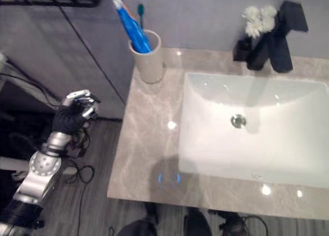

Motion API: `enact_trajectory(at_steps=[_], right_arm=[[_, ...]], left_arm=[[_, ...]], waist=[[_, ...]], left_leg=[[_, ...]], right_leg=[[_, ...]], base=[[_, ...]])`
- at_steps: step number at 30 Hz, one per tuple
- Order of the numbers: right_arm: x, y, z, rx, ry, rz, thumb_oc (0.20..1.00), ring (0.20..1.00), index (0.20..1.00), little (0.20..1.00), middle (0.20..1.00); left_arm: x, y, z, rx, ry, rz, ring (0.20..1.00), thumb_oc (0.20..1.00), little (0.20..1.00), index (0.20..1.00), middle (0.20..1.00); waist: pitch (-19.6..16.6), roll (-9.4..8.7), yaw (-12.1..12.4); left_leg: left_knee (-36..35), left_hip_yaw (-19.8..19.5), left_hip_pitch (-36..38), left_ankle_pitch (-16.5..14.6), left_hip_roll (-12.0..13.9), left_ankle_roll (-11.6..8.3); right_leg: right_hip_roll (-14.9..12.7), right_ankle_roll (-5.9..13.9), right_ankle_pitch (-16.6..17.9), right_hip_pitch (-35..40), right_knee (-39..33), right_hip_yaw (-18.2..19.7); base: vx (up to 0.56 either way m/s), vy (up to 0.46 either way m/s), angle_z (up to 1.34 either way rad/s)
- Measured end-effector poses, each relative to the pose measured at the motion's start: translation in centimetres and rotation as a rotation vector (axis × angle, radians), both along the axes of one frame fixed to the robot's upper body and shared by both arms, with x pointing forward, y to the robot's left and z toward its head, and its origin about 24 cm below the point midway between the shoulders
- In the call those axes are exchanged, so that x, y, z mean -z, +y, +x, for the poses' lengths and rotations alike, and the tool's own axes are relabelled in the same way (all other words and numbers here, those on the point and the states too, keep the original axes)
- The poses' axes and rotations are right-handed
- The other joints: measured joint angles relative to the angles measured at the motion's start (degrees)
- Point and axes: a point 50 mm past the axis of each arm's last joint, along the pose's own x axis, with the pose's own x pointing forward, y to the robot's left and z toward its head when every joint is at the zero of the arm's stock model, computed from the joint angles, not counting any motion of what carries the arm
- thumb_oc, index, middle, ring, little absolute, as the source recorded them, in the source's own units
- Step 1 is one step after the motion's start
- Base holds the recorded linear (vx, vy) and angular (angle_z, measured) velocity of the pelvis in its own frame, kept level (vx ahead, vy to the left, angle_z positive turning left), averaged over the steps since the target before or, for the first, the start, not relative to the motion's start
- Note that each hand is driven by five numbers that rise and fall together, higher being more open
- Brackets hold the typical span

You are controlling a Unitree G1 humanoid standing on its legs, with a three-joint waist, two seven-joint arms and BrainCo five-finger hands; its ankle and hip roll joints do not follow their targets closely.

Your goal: Put brush and paste in cup on sink, flatten towel.

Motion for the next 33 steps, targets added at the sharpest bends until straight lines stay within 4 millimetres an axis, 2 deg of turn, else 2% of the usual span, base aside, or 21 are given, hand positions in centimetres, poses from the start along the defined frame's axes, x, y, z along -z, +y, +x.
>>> enact_trajectory(at_steps=[6,11,15,17,20,26,33], right_arm=[[-0.4,-1.4,0.1,0.024,-0.009,-0.031,1.000,1.000,1.000,1.000,1.000],[-1.2,-1.6,1.7,0.047,-0.067,-0.035,1.000,1.000,1.000,1.000,1.000],[-1.3,-1.6,1.7,0.053,-0.076,-0.031,1.000,1.000,1.000,1.000,1.000],[-1.3,-1.8,1.7,0.053,-0.078,-0.036,1.000,1.000,1.000,1.000,1.000],[-1.4,-2.0,1.7,0.054,-0.082,-0.040,1.000,1.000,1.000,1.000,1.000],[-1.6,-2.3,1.8,0.054,-0.095,-0.045,1.000,1.000,1.000,1.000,1.000],[-1.7,-2.1,1.9,0.046,-0.107,-0.047,1.000,1.000,1.000,1.000,1.000]], left_arm=[[-1.1,-0.4,1.5,-0.038,-0.051,0.067,0.200,0.200,0.200,0.200,0.200],[-1.4,-0.6,2.8,-0.083,-0.057,0.141,0.200,0.200,0.200,0.200,0.200],[-3.4,-0.2,3.2,-0.126,-0.132,0.275,0.200,0.200,0.200,0.200,0.200],[-5.5,0.6,3.8,-0.167,-0.180,0.442,0.200,0.200,0.200,0.200,0.200],[-7.4,1.2,4.2,-0.234,-0.252,0.544,0.200,0.200,0.200,0.200,0.200],[-7.4,1.4,5.0,-0.262,-0.253,0.838,0.200,0.200,0.200,0.200,0.200],[-7.5,1.2,5.2,-0.271,-0.275,0.938,0.200,0.200,0.200,0.200,0.200]], waist=[[0.1,0.63,-0.7],[0.1,1.07,-1.6],[0.1,1.30,-2.1],[0.0,1.35,-2.2],[-0.2,1.77,-2.3],[-0.3,1.97,-2.7],[-0.5,2.17,-3.2]], left_leg=[[0.0,1.1,-1.1,0.2,1.2,-0.25],[0.0,1.4,-2.8,0.5,1.6,-0.79],[0.0,1.6,-3.3,0.6,1.8,-0.92],[0.0,1.5,-3.3,0.8,1.9,-1.10],[0.0,1.7,-3.3,0.8,1.9,-1.11],[0.0,1.5,-3.5,0.9,1.9,-1.24],[0.0,1.5,-4.5,1.1,1.9,-1.24]], right_leg=[[1.3,-0.27,0.2,-1.8,0.0,1.1],[1.8,-0.76,0.5,-3.7,0.0,1.4],[2.1,-1.11,0.8,-4.3,0.0,1.7],[2.1,-1.17,0.8,-4.4,0.0,1.7],[2.2,-1.26,0.9,-4.4,0.0,1.8],[2.2,-1.38,1.0,-4.5,0.0,1.8],[2.2,-1.67,1.2,-5.5,0.0,1.8]], base=[[0.01,-0.036,-0.14],[0.02,-0.033,-0.03],[0.03,-0.024,-0.04],[0.02,-0.008,-0.01],[0.03,-0.007,-0.03],[0.00,0.001,0.01],[0.00,0.001,0.01]])
